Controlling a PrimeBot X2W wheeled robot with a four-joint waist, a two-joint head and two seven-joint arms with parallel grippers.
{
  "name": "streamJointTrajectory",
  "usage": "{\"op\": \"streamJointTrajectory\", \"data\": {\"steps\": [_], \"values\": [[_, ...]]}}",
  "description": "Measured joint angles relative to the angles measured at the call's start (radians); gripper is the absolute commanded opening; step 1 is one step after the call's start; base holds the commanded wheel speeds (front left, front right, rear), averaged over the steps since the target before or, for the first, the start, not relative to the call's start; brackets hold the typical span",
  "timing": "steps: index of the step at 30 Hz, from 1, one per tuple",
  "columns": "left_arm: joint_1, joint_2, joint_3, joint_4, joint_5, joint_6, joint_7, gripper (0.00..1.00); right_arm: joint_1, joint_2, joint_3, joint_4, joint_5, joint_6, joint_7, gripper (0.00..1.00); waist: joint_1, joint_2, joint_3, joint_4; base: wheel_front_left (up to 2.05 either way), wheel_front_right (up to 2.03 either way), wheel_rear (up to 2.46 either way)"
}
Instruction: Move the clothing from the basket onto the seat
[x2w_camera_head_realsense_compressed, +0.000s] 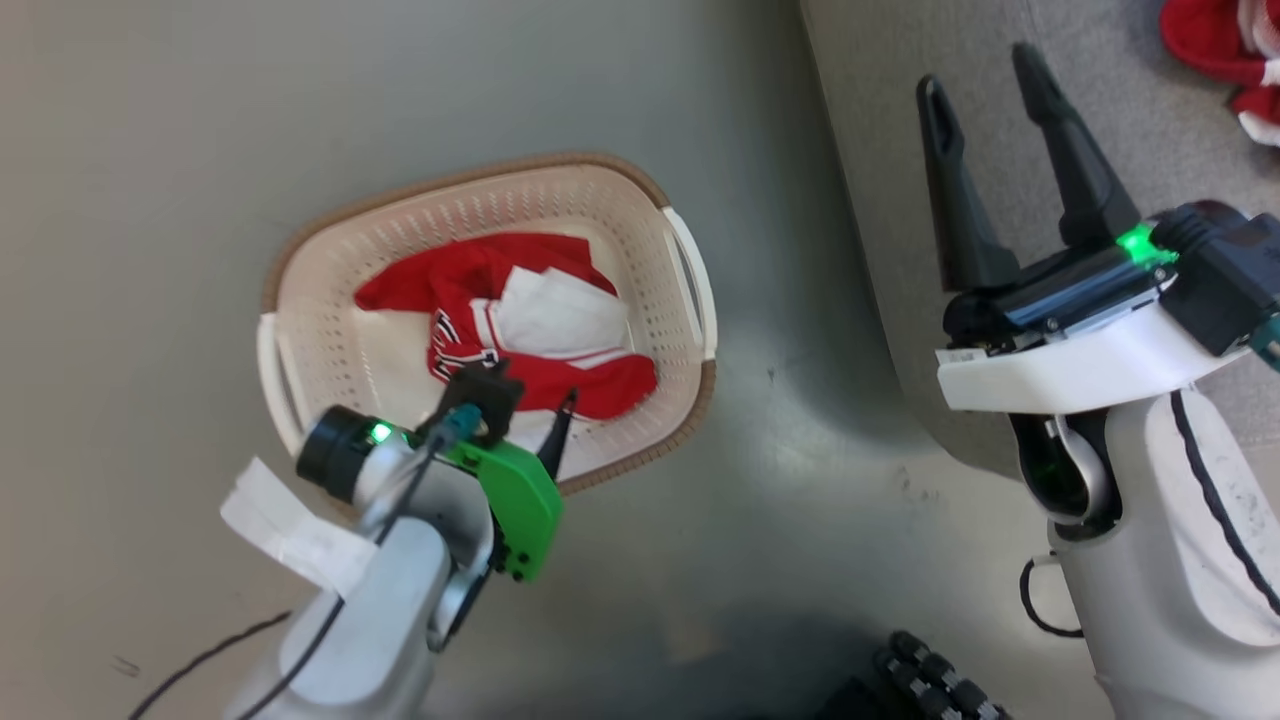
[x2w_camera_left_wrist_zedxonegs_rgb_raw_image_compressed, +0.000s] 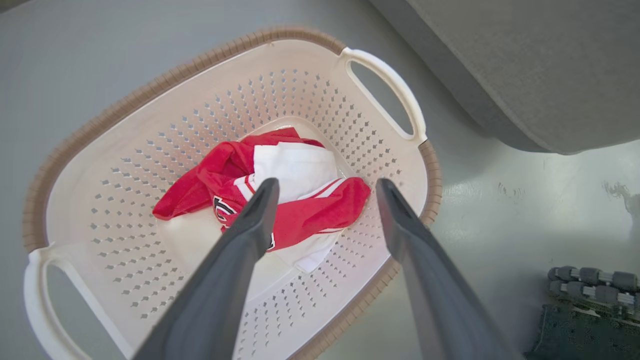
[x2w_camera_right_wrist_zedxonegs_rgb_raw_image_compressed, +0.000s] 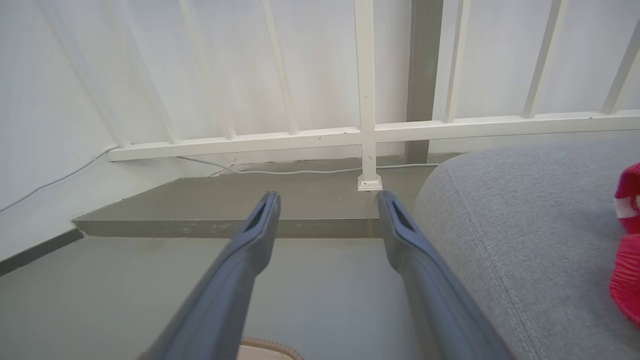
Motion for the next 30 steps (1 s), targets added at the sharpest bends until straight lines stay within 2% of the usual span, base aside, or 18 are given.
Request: {"op": "streamJointTrajectory", "data": {"steps": [8, 11, 17, 30], "values": [[-0.113, 0.002, 0.045, 0.111, 0.000, 0.003, 0.035, 1.00, -0.056, 0.006, 0.012, -0.036, 0.005, 0.008, -0.018, 1.00, 0.0001, 0.0000, 0.117, -0.041, 0.00, 0.00, 0.00], [-0.159, 0.015, 0.065, 0.142, 0.005, 0.020, 0.045, 1.00, -0.073, 0.012, 0.028, -0.039, 0.012, 0.009, -0.021, 1.00, 0.0001, 0.0000, 0.160, -0.054, 0.00, 0.00, 0.00], [-0.233, 0.051, 0.071, 0.226, 0.026, 0.022, 0.054, 1.00, -0.095, 0.030, 0.043, -0.020, 0.040, 0.009, -0.040, 1.00, 0.0001, 0.0000, 0.249, -0.095, 0.00, 0.00, 0.00], [-0.310, 0.085, 0.082, 0.377, 0.058, 0.023, 0.065, 1.00, -0.112, 0.037, 0.072, 0.035, 0.072, 0.016, -0.061, 1.00, 0.0001, 0.0000, 0.312, -0.189, 0.00, 0.00, 0.00]]}}
